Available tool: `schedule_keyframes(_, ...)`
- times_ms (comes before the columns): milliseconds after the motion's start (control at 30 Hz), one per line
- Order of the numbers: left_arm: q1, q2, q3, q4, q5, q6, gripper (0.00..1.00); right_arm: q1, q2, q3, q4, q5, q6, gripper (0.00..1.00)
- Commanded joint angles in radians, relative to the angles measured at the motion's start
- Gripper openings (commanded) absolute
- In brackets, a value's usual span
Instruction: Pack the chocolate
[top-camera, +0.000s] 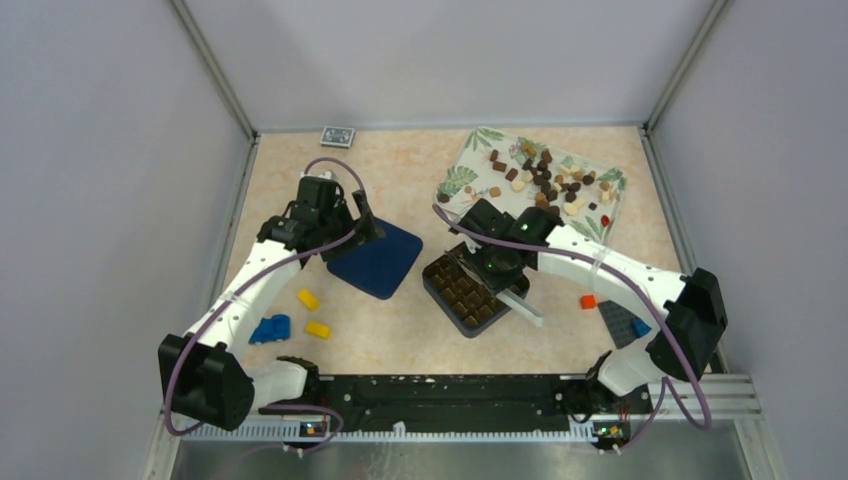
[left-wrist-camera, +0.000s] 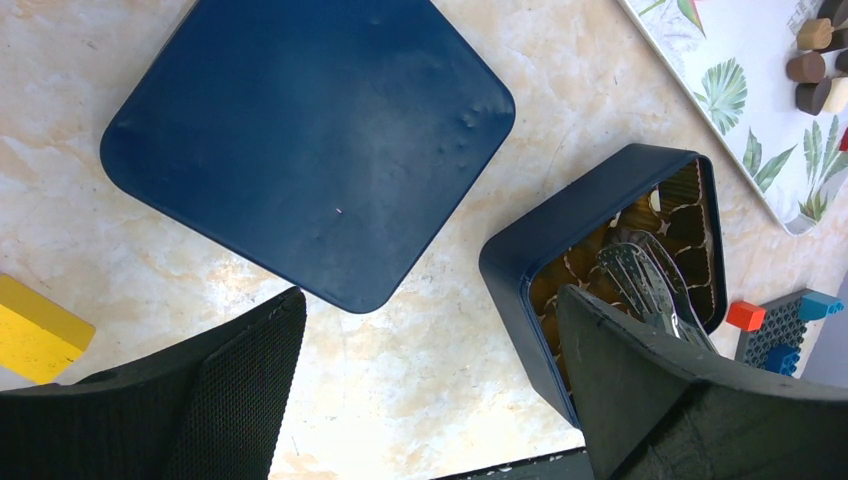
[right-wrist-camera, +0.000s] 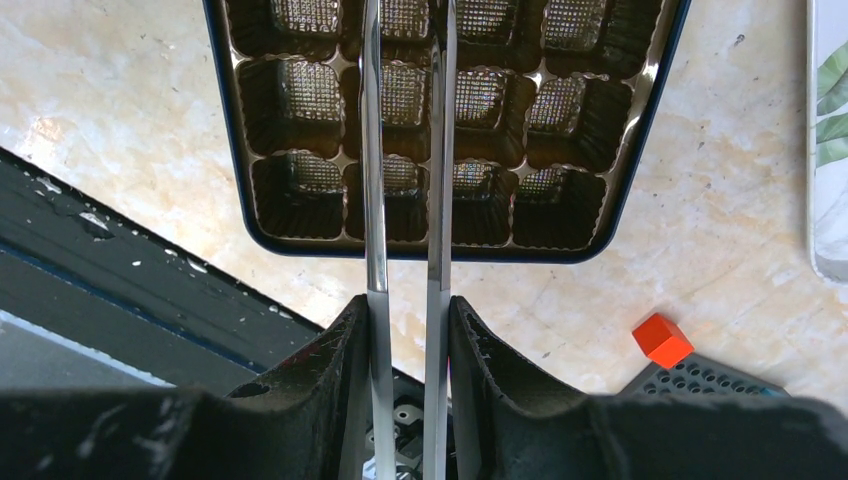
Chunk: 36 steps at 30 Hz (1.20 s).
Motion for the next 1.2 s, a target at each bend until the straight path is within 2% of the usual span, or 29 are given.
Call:
schedule_keyframes(0, 0.006, -0.028, -0.003, 0.017, -0.001, -0.001, 0.99, 0.016, 0.006, 0.021, 0.034, 0.015, -0.014, 0.17)
schedule_keyframes(200, 0.007, -0.025, -0.006, 0.02, 0.0, -0.002, 0.99, 0.017, 0.011, 0.018, 0.03, 0.015, -0.015, 0.3)
schedule_keyframes(467, 0.007, -0.025, -0.008, 0.023, 0.003, 0.001, 0.99, 0.019, 0.003, 0.03, 0.027, 0.023, -0.01, 0.38)
schedule_keyframes(600, 0.007, -0.027, -0.008, 0.023, 0.006, 0.001, 0.99, 0.019, -0.011, 0.047, 0.028, 0.033, -0.005, 0.37)
schedule_keyframes(800, 0.007, -0.031, -0.011, 0.022, 0.006, -0.001, 0.99, 0.016, -0.063, 0.132, 0.045, 0.099, 0.006, 0.31)
schedule_keyframes(900, 0.008, -0.039, -0.009, 0.022, 0.006, -0.005, 0.99, -0.025, -0.059, 0.161, 0.073, 0.1, 0.014, 0.3)
schedule_keyframes(1167, 0.009, -0.068, -0.017, 0.015, 0.002, -0.011, 0.99, -0.167, 0.125, 0.275, 0.161, 0.066, -0.012, 0.29)
